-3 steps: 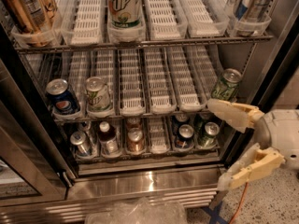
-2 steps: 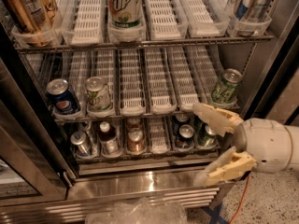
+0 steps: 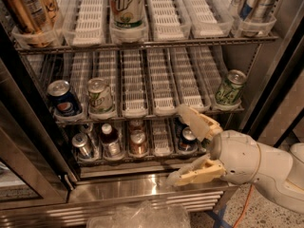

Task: Pick pepsi can from bottom shelf of fridge

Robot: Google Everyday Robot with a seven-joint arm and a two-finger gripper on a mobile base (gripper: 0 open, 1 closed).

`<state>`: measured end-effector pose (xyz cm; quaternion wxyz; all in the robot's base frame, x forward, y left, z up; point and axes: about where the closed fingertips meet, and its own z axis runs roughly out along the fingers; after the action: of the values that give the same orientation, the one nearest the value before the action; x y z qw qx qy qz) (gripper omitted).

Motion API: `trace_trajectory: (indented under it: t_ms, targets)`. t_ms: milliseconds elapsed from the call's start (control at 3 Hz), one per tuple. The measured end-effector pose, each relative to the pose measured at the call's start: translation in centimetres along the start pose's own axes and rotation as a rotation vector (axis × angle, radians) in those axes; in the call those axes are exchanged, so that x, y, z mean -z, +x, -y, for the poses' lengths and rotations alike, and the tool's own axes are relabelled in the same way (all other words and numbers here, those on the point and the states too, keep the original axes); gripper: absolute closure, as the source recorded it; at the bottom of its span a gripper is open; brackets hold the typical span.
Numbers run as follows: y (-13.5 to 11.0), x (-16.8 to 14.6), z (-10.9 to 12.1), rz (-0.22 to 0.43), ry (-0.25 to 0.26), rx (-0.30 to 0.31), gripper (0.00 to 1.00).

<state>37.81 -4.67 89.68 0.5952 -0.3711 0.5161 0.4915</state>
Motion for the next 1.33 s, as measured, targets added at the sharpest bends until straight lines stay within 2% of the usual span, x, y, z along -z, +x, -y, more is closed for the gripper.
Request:
trace_trajectory:
  t_ms: [333,667,1000,1333]
  targets:
    - [0.0,0.0,0.0,0.000,0.000,0.000,0.00]
    - [0.4,-0.7,-0.2,0.025,0.050,0.044,0.00]
    - [0.1,-1.5,-0.3,0.028,0.058,0.118,0.00]
    - [0.1,-1.5,-0.3,0.028,0.057,0.118,0.00]
